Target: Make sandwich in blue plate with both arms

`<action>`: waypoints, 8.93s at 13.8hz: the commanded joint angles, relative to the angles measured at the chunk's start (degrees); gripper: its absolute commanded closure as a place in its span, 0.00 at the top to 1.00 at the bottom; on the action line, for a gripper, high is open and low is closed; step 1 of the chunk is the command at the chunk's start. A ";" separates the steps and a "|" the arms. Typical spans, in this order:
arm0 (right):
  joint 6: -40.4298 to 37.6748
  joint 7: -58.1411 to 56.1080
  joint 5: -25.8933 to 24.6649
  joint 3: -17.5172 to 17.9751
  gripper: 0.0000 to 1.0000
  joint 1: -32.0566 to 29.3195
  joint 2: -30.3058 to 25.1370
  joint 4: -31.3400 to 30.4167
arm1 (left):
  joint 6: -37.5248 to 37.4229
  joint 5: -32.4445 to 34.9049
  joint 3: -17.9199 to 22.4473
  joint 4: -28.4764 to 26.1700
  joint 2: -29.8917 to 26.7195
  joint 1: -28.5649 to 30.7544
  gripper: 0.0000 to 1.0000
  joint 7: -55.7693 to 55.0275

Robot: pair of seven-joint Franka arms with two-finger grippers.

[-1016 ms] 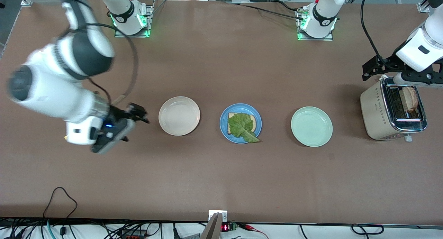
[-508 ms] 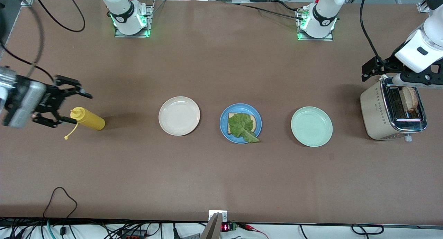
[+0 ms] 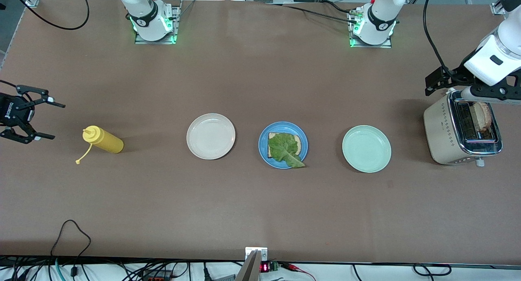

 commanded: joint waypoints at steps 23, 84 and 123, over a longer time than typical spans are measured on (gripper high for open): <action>-5.46 -44.16 5.94 -0.19 1.00 -3.67 38.84 10.27 | -0.09 -0.63 0.45 -0.64 -0.70 -0.37 1.00 -0.33; 21.79 69.31 -77.56 -26.65 0.36 91.61 31.02 32.94 | -0.71 -0.63 0.45 -0.64 -0.70 -0.46 1.00 -0.50; -17.58 -38.51 18.51 -26.12 0.36 25.09 24.94 6.67 | -0.80 -0.63 0.45 -0.64 -0.70 -0.46 1.00 -0.33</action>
